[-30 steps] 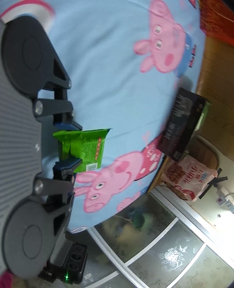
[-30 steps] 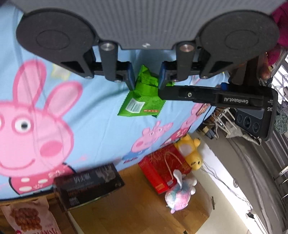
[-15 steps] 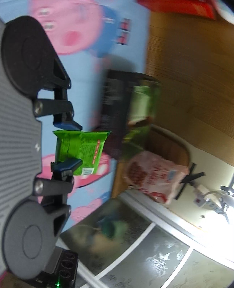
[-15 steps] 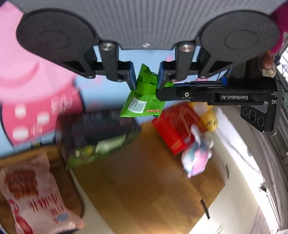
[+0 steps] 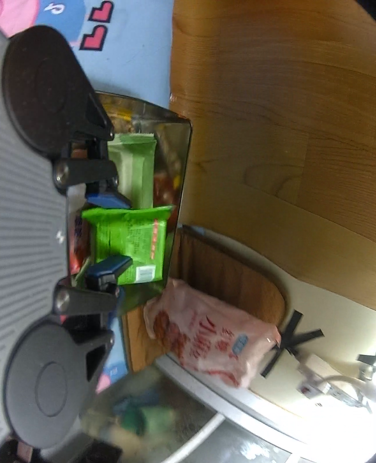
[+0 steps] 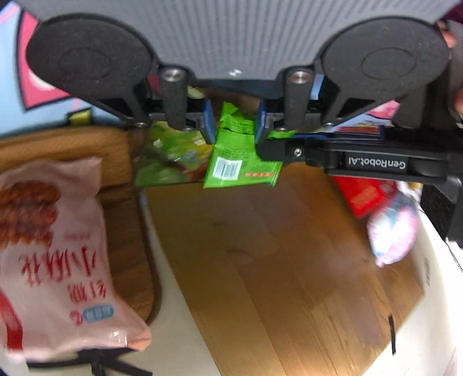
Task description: Organize snacks
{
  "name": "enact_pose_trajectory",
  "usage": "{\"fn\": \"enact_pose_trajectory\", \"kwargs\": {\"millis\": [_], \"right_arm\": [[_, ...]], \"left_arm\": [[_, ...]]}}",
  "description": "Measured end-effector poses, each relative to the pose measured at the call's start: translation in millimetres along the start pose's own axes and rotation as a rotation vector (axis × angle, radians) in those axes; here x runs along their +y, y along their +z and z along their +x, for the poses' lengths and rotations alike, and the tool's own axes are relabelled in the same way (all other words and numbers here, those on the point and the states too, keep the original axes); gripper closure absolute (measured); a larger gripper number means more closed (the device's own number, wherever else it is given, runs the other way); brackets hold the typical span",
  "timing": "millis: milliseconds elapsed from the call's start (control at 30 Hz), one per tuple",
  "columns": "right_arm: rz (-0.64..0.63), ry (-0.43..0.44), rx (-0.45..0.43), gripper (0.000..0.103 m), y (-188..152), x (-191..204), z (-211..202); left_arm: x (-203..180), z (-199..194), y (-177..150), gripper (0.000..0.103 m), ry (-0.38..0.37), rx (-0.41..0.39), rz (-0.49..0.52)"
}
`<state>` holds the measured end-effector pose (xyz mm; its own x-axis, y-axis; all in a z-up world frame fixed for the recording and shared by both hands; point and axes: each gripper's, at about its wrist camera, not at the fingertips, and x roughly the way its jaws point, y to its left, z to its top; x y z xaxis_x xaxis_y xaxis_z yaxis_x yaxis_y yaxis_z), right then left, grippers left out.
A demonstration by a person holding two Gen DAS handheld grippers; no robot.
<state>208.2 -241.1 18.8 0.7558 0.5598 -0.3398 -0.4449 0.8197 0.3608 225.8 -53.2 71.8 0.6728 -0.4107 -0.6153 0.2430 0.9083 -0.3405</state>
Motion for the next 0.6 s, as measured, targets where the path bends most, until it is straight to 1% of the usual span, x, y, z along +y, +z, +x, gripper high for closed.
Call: {"fn": "enact_pose_trajectory", "kwargs": {"millis": [67, 200, 433, 467, 500, 600], "right_arm": [[-0.007, -0.017, -0.029, 0.063, -1, 0, -3], [0.015, -0.037, -0.07, 0.063, -6, 0, -17], [0.067, -0.042, -0.122, 0.062, -29, 15, -59], [0.075, -0.044, -0.127, 0.06, -36, 19, -67], [0.083, -0.046, -0.128, 0.059, -40, 26, -66], [0.104, -0.048, -0.112, 0.058, -60, 38, -78]], "left_arm": [[-1, 3, -2, 0.067, 0.039, -0.019, 0.019], [-4, -3, -7, 0.067, 0.082, -0.039, 0.043], [-10, -42, -31, 0.062, 0.119, -0.071, 0.065], [-11, -49, -36, 0.061, 0.125, -0.075, 0.064], [-11, -54, -41, 0.061, 0.136, -0.077, 0.066], [-13, -70, -61, 0.057, 0.195, -0.083, 0.083]]}}
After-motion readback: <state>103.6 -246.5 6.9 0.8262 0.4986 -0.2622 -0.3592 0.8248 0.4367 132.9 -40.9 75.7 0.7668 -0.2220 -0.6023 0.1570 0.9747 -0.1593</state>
